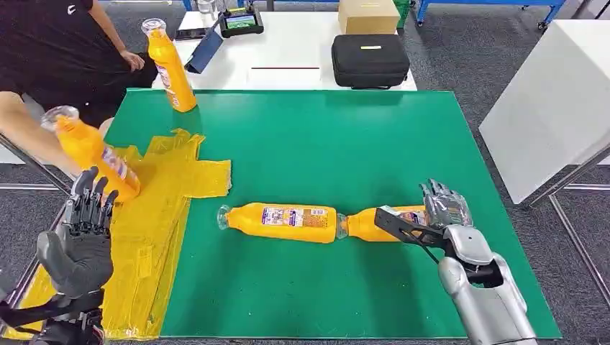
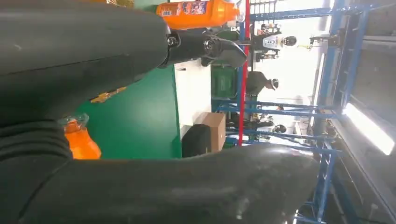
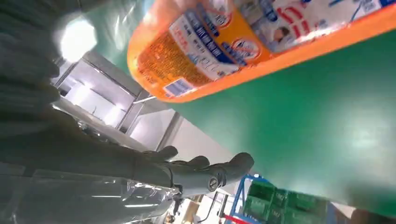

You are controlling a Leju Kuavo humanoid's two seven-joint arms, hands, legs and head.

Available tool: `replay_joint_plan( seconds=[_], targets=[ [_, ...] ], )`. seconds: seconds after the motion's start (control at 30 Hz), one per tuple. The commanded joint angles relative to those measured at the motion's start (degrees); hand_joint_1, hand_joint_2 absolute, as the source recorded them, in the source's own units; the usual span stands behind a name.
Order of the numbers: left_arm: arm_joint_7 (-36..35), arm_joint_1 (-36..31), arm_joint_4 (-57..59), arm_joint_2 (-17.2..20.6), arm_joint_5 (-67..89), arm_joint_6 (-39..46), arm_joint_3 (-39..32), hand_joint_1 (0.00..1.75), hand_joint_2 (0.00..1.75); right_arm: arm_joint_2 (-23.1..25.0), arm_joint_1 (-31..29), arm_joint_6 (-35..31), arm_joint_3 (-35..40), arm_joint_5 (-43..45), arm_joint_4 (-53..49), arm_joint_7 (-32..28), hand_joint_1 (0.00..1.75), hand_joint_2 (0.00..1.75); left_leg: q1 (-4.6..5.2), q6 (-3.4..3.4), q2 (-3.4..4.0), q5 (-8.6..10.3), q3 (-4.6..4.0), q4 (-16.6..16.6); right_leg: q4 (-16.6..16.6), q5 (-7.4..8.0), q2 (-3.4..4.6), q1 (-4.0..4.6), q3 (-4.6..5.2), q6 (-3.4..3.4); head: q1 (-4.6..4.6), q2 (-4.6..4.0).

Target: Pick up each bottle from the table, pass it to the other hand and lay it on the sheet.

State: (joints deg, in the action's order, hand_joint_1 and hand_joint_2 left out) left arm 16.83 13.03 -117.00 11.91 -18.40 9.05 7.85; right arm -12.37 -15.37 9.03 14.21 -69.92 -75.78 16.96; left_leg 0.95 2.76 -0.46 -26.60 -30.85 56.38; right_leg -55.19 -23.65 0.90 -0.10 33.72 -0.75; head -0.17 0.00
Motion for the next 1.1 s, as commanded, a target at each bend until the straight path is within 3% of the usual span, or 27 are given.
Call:
replay_joint_plan(
  seconds=[0.03,0.47,0.53,0.57,0.7,1.1],
  targets=[
    [-1.34,-5.79,5.63,0.29,-1.18,-0.79,3.38,0.00,0.00,1.06,-8.12,-0.27,4.62,1.78,16.21,-0.56,0.00,1.75,-0.06,-0.24,0.13,-0.08,0.32,-0.09,0.10,-0.04,0.02,0.05,-0.31,0.00,0.00,0.00],
    [-2.12,-7.71,7.12,0.19,-2.06,-0.46,5.61,0.00,0.00,-0.78,-7.09,-1.62,5.50,4.53,18.38,-0.35,0.00,1.75,-0.03,-0.14,-0.08,-0.01,0.23,-0.07,0.08,-0.06,-0.22,0.02,-0.24,-0.02,0.00,0.00],
    [-1.96,-8.25,7.77,0.08,-2.70,-0.39,5.69,0.00,0.00,-1.03,-7.41,1.36,6.51,5.13,19.85,0.12,0.00,1.75,-0.03,-0.14,-0.05,-0.02,0.24,-0.06,0.08,-0.04,-0.16,0.03,-0.24,-0.02,0.00,0.00],
    [-1.99,-8.78,8.15,-0.02,-2.90,-0.41,5.83,0.00,0.00,-1.01,-7.34,2.05,6.91,5.50,20.94,-0.16,1.75,1.75,-0.06,-0.20,-0.04,-0.04,0.31,-0.06,0.09,-0.06,-0.18,0.05,-0.33,-0.02,0.00,0.00],
    [-2.96,-11.61,9.94,-0.03,-3.27,-0.39,6.83,0.00,0.00,-0.39,-6.07,2.80,7.13,7.28,25.36,-0.64,1.75,1.75,-0.09,-0.20,-0.24,0.03,0.35,-0.11,0.18,-0.04,-0.38,0.09,-0.44,-0.01,0.00,0.00],
    [-3.17,-12.00,10.28,0.02,-3.43,-0.28,7.15,0.00,0.00,-0.60,-5.56,2.95,7.14,7.62,25.05,-0.86,1.75,1.75,-0.10,-0.22,-0.25,0.03,0.84,-0.12,0.25,-0.02,-0.40,0.12,-0.92,0.00,0.02,0.00]
  ],
)
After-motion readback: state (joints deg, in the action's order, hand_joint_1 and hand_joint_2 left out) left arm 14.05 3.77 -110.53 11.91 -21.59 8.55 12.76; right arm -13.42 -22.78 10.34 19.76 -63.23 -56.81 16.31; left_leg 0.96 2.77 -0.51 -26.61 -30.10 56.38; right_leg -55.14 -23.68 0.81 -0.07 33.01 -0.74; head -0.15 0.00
